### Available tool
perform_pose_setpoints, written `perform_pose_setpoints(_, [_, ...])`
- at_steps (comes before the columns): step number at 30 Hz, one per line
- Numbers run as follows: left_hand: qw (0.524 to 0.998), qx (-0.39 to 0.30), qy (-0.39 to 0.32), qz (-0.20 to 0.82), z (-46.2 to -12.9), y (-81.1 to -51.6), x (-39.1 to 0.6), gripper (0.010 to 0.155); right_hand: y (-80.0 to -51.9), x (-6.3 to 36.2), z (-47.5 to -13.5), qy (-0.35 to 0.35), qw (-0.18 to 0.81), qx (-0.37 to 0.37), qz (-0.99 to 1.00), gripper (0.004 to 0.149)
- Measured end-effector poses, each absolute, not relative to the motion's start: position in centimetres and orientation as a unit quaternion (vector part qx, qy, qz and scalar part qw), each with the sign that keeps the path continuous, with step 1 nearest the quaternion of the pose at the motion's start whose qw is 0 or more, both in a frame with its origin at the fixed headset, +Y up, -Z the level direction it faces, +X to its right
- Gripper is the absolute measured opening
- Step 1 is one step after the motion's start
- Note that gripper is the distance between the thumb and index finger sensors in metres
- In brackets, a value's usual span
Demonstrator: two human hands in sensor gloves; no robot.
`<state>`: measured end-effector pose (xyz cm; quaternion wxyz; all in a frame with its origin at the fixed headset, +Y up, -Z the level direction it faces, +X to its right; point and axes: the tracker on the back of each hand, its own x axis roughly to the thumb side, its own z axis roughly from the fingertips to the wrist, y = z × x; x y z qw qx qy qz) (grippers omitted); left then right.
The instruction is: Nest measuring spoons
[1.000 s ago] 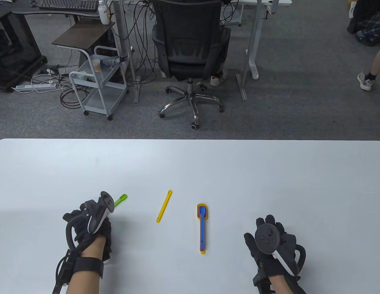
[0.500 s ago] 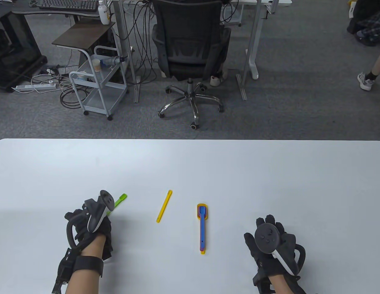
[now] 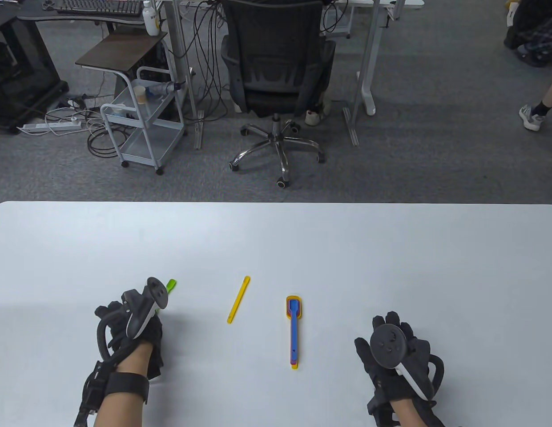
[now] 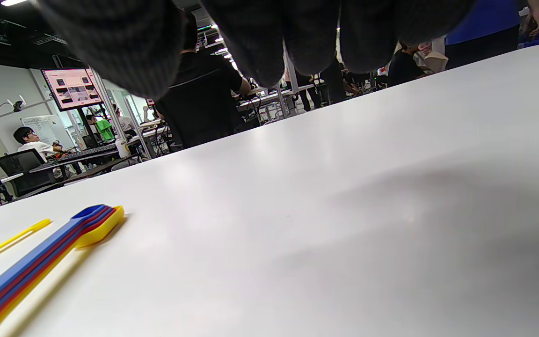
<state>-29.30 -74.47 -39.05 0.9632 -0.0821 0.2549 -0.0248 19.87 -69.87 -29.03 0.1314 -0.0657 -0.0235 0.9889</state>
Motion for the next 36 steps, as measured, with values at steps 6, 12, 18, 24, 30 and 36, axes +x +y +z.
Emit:
perform_pose_setpoints(6, [0.964, -0.065, 0.257, -0.025, -38.9, -73.9, -28.6, 0.048, -69.8, 19.9, -29.0, -0.026, 0.132, -0.065, 0.989, 0.070])
perform_pose_setpoints(12, [0.963, -0.050, 0.262, -0.026, -38.4, -72.9, -27.4, 0.048, -69.8, 19.9, -29.0, -0.028, 0.134, -0.065, 0.989, 0.070])
perform_pose_setpoints(18, [0.964, -0.037, 0.264, -0.017, -37.7, -71.6, -25.8, 0.048, -69.8, 20.1, -29.0, -0.027, 0.134, -0.067, 0.988, 0.072])
perform_pose_setpoints(24, [0.965, -0.040, 0.259, -0.011, -37.1, -70.6, -24.0, 0.048, -69.8, 20.2, -29.0, -0.017, 0.135, -0.063, 0.989, 0.073])
perform_pose_setpoints(30, [0.967, -0.038, 0.250, 0.005, -36.6, -69.6, -21.9, 0.049, -69.8, 20.1, -29.0, -0.014, 0.132, -0.056, 0.990, 0.075])
perform_pose_setpoints(36, [0.970, -0.025, 0.240, 0.017, -36.1, -68.9, -20.1, 0.049, -70.0, 20.0, -29.0, -0.001, 0.127, -0.048, 0.991, 0.078])
